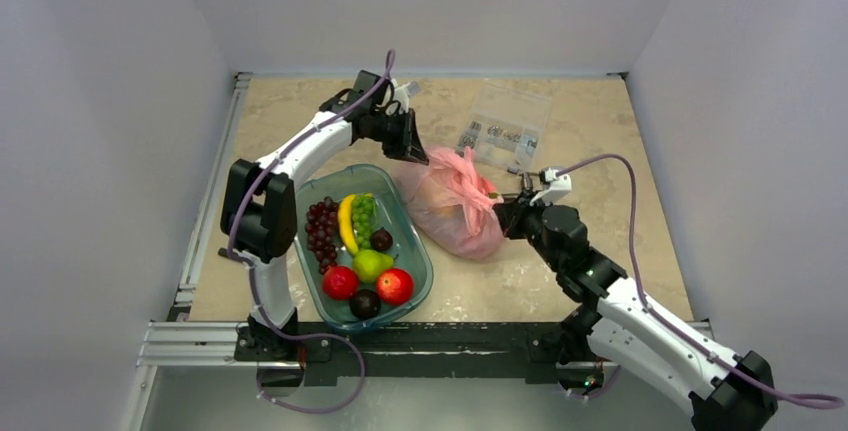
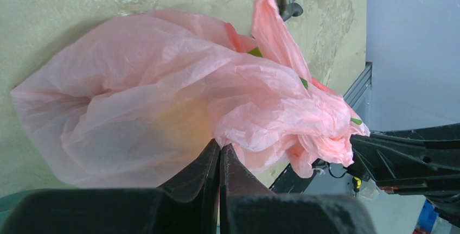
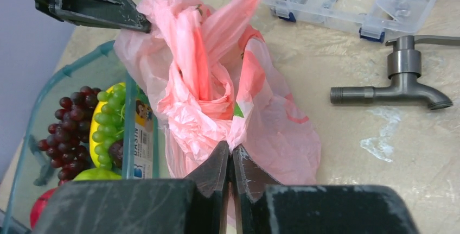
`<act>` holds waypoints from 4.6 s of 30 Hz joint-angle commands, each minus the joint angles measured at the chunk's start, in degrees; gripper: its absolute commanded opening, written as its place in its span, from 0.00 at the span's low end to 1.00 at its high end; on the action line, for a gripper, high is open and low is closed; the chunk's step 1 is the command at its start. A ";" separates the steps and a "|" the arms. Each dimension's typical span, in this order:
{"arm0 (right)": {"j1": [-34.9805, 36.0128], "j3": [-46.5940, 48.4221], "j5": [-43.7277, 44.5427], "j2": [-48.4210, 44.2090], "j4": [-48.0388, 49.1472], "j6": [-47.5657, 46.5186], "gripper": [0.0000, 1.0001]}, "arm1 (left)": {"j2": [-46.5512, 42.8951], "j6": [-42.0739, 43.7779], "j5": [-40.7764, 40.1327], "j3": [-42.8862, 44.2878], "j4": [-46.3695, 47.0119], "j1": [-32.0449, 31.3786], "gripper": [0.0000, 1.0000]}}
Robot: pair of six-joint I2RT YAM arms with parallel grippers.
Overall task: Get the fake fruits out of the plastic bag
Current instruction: Untie the plastic bag at the center of the board.
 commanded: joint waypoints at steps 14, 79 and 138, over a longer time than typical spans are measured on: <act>2.29 36.85 -1.74 23.27 -26.88 -29.39 0.69 | -2.07 1.34 0.74 1.33 0.03 -2.55 0.00; 23.15 9.42 16.95 6.69 8.32 -30.36 0.00 | -15.50 16.42 -24.66 -8.17 10.32 -13.30 0.94; 23.15 19.44 32.16 2.91 -13.05 -13.52 0.73 | -9.76 -12.49 6.86 -7.15 18.64 2.48 0.00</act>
